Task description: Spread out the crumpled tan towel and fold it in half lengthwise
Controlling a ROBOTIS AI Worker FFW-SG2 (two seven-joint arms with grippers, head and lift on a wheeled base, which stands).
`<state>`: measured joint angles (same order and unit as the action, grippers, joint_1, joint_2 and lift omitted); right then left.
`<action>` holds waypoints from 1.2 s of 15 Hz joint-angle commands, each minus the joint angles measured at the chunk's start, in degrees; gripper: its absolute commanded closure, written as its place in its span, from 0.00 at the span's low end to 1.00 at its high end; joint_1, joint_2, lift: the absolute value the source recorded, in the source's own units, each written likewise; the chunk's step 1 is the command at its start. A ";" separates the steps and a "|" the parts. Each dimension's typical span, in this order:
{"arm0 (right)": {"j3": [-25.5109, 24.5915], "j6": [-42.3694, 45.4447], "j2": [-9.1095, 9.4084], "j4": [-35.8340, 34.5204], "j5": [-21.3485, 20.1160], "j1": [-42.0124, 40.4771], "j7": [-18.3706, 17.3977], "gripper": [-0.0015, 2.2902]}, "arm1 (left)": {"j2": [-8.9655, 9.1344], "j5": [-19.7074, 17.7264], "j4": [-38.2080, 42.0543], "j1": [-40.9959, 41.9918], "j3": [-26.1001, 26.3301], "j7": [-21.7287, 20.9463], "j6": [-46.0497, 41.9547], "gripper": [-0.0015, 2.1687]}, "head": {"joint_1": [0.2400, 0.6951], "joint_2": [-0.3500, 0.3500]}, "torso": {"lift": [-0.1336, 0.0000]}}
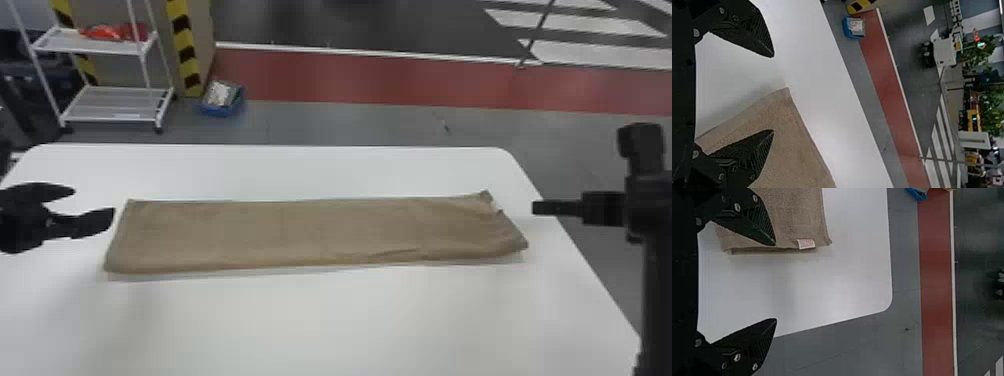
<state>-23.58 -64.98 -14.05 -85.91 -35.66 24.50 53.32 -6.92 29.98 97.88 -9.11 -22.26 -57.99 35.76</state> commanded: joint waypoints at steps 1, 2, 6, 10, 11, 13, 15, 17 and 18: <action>-2.70 -0.90 -0.36 0.04 3.58 0.82 -0.06 0.04 | 0.33 -8.01 0.38 -0.11 -2.79 3.41 4.46 0.11 | 1.00 0.32 | 0.07; -3.05 -1.25 -0.54 0.22 4.63 0.90 -0.15 0.04 | 0.59 -11.17 0.30 0.24 -3.58 5.35 5.34 0.11 | 1.00 0.33 | 0.07; -3.93 -0.90 -0.71 0.31 5.16 0.11 -0.15 0.04 | 2.00 -18.91 0.30 3.31 -5.87 10.62 7.80 0.11 | 1.00 0.34 | 0.07; -4.19 -0.20 -0.80 0.22 6.57 -1.29 -0.15 0.04 | 2.00 -23.39 0.03 4.46 -6.48 11.76 11.67 0.11 | 1.00 0.33 | 0.07; -4.28 -0.20 -0.80 0.13 6.57 -1.38 -0.15 0.04 | 2.17 -23.65 0.30 4.98 -6.57 11.85 11.67 0.11 | 1.00 0.32 | 0.07; -4.54 -0.20 -0.80 0.04 7.01 -1.64 -0.15 0.04 | 2.26 -23.65 1.44 5.95 -6.74 11.85 11.67 0.11 | 1.00 0.32 | 0.07; -4.54 -0.20 -0.80 0.04 7.45 -1.91 -0.15 0.04 | 2.26 -24.18 2.41 6.74 -6.92 12.03 11.67 0.11 | 1.00 0.32 | 0.07; -4.54 -0.20 -0.80 -0.22 7.45 -2.17 -0.15 0.04 | 2.35 -24.18 2.76 6.92 -7.45 11.94 11.67 0.11 | 1.00 0.32 | 0.07; -4.54 -0.20 -0.80 -0.22 7.45 -2.17 -0.15 0.04 | 2.35 -24.18 2.93 7.09 -7.45 11.85 11.84 0.11 | 1.00 0.32 | 0.07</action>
<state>-28.13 -65.18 -14.86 -86.04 -28.22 22.41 53.17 -4.58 5.82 100.53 -2.20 -29.62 -46.08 47.47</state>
